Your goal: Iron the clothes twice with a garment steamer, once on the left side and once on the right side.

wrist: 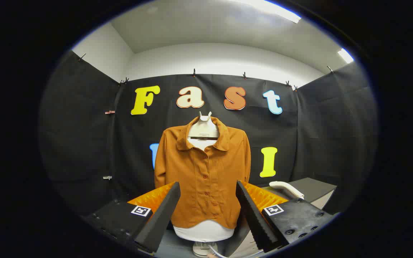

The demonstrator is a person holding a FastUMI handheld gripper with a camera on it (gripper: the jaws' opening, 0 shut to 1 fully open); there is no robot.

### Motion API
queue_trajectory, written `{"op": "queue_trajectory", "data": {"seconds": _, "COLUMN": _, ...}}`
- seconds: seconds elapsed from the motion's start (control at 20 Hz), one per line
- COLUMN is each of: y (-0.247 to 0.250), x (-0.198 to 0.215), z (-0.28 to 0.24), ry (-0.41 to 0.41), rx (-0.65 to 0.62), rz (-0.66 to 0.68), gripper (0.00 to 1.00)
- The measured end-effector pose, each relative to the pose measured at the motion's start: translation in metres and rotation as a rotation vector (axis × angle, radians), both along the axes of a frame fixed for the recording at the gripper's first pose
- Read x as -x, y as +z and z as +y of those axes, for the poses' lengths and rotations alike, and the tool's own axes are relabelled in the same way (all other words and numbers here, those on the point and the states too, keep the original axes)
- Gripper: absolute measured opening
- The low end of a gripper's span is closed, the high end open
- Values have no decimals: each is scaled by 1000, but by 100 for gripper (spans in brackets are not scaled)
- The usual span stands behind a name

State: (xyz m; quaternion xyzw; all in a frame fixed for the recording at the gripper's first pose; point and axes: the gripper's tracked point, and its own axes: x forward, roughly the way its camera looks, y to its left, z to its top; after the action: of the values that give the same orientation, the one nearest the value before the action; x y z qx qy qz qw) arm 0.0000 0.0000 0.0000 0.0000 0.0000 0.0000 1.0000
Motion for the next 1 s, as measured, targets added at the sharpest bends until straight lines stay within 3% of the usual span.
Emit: {"op": "queue_trajectory", "data": {"seconds": 1.0, "y": -5, "x": -3, "z": 1, "ry": -12, "rx": 5, "rz": 17, "gripper": 98}}
